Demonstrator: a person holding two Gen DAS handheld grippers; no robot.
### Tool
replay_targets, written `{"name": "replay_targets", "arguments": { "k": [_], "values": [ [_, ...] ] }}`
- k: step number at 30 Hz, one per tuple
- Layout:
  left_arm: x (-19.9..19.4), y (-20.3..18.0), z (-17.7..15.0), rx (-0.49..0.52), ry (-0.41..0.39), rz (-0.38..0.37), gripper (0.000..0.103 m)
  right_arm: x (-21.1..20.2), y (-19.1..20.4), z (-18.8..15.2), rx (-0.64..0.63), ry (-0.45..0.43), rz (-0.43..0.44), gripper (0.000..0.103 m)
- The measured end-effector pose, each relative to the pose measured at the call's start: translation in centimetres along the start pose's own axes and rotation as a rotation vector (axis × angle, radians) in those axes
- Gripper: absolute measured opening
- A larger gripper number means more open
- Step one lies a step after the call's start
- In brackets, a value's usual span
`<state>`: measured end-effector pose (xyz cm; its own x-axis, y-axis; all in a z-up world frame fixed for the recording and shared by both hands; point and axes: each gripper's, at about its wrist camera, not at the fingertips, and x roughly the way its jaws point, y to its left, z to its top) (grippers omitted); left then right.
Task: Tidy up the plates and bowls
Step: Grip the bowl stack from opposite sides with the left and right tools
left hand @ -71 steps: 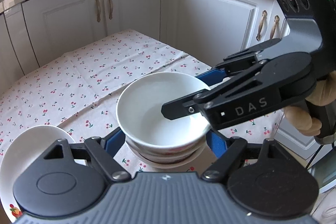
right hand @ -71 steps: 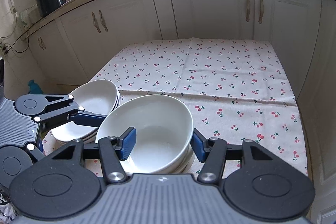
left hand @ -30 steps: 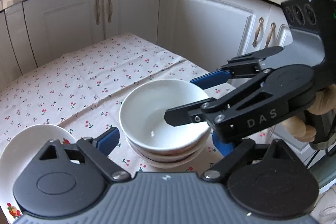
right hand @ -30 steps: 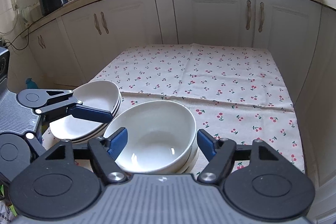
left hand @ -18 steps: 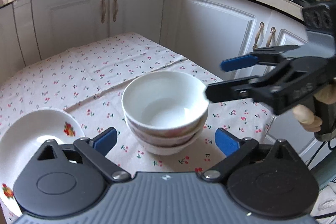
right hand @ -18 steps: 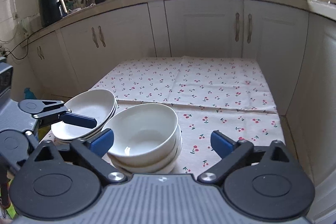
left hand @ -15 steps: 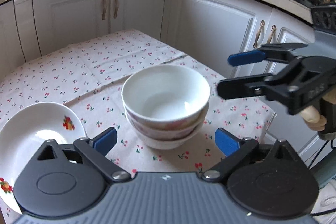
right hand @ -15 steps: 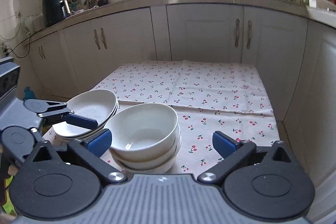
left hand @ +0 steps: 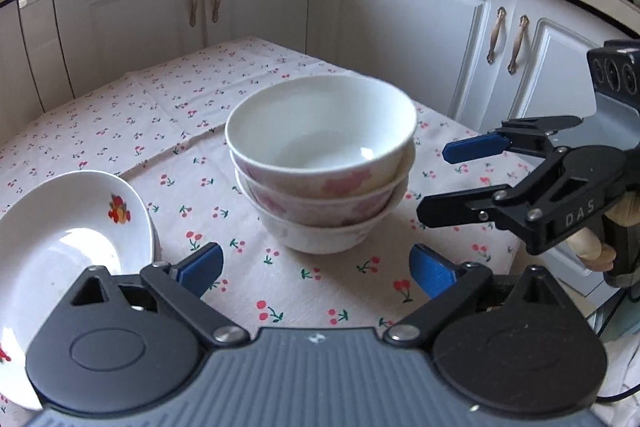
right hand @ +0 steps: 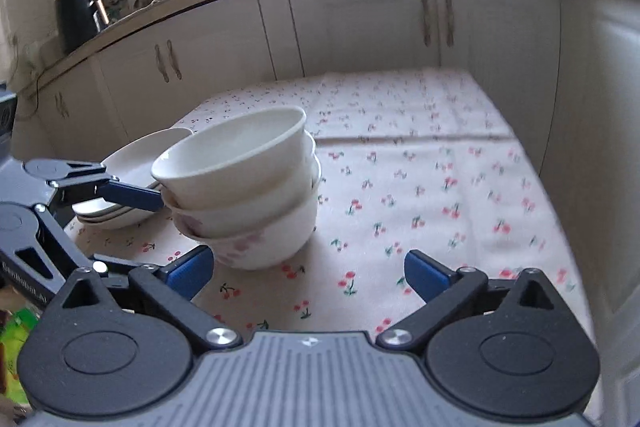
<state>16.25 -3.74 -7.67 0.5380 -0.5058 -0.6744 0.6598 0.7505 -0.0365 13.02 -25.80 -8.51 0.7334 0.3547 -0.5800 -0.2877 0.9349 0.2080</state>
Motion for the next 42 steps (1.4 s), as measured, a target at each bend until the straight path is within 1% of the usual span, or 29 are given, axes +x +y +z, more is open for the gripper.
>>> {"name": "replay_targets", "arguments": {
  "k": [4,8,11,16,17,19,23,26,28,30,32,35,37,39,40,42],
  "values": [
    [0.5,0.2,-0.1,0.017,0.0,-0.01,0.099,0.7,-0.3,0.0,-0.036,0.02,0.018,0.102],
    [1.1,0.8,0.1,0.007,-0.005,-0.024,0.098,1.6,-0.5,0.1,-0.069,0.057,0.031,0.1],
    [1.6,0.9,0.1,0.025,0.0,-0.033,0.098,2.1,-0.3,0.0,-0.103,0.072,0.03,0.095],
    [2.3,1.0,0.5,0.072,0.012,-0.045,0.096,3.0,0.0,0.3,-0.146,0.087,0.053,0.089],
    [2.3,1.1,0.5,0.083,0.012,-0.052,0.095,3.1,0.1,0.4,-0.16,0.094,0.063,0.088],
    [2.5,1.1,0.7,0.11,0.019,-0.06,0.09,3.2,0.5,0.7,-0.2,0.109,0.078,0.087],
    [2.8,1.2,1.1,0.181,0.04,-0.084,0.088,3.3,1.1,1.7,-0.303,0.139,0.117,0.084],
    [3.2,1.3,1.2,0.223,0.051,-0.102,0.084,3.6,1.7,2.4,-0.391,0.165,0.156,0.079],
    [3.6,1.6,1.3,0.231,0.06,-0.113,0.078,3.9,2.0,2.7,-0.444,0.179,0.176,0.076],
    [3.9,1.9,1.2,0.229,0.07,-0.129,0.077,4.1,2.2,2.8,-0.484,0.191,0.192,0.075],
    [4.1,2.0,1.2,0.232,0.078,-0.125,0.073,4.2,2.0,3.0,-0.503,0.2,0.214,0.074],
    [4.1,2.2,1.3,0.255,0.081,-0.131,0.073,4.4,1.7,3.4,-0.521,0.224,0.241,0.074],
    [3.9,2.4,1.6,0.272,0.082,-0.158,0.076,4.3,1.6,3.7,-0.542,0.237,0.254,0.074],
    [3.8,2.3,1.8,0.296,0.081,-0.174,0.077,4.4,1.4,4.1,-0.572,0.254,0.276,0.074],
    [3.8,2.3,2.0,0.31,0.083,-0.184,0.081,4.6,1.4,4.4,-0.583,0.259,0.285,0.075],
    [4.0,2.4,2.3,0.329,0.084,-0.193,0.083,4.8,1.1,5.1,-0.592,0.277,0.32,0.075]
  ]
}}
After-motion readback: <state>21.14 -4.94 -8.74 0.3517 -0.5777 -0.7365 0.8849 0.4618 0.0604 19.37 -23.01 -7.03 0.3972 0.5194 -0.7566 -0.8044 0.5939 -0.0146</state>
